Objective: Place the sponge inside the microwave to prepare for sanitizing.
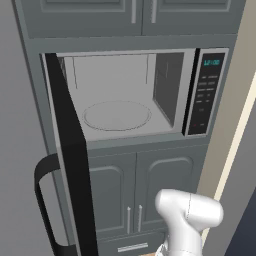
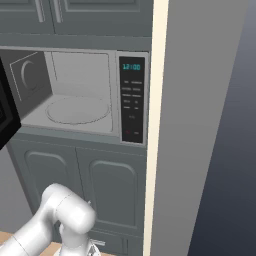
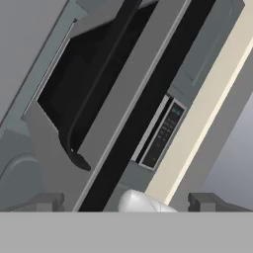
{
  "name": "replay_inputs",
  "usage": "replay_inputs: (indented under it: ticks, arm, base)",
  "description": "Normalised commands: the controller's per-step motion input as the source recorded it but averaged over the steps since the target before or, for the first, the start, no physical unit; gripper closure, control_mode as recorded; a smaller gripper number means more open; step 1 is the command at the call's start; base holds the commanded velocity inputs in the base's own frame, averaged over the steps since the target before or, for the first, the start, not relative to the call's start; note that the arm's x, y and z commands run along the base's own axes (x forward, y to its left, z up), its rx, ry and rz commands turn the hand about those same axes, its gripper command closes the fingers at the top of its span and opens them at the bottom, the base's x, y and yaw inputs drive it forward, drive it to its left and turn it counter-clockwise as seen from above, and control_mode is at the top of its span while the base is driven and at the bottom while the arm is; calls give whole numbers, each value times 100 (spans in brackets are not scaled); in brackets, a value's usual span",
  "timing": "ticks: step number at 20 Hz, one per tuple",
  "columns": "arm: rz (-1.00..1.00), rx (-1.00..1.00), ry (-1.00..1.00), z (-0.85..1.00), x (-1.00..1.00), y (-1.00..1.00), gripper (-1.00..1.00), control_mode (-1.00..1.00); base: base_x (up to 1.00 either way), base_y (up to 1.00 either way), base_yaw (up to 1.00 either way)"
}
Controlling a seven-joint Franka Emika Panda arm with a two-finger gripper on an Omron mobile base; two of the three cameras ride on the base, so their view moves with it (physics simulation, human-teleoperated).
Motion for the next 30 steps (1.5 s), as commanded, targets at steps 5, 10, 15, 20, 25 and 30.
replay_inputs:
  ticks: [5,10,15,20,25,30]
  arm:
    - [10,6,13,5,-49,-35,-100,-100]
    - [16,6,12,7,-51,-33,-100,-100]
    - [28,10,6,0,-53,-41,-100,-100]
    - [25,15,8,3,-32,-35,-100,-100]
    - [20,19,9,9,-28,-43,-100,-100]
    - [21,24,8,3,-12,-74,-100,-100]
  base:
    - [0,0,0]
    - [0,0,0]
    - [0,0,0]
    - [0,0,0]
    - [0,0,0]
    - [0,0,0]
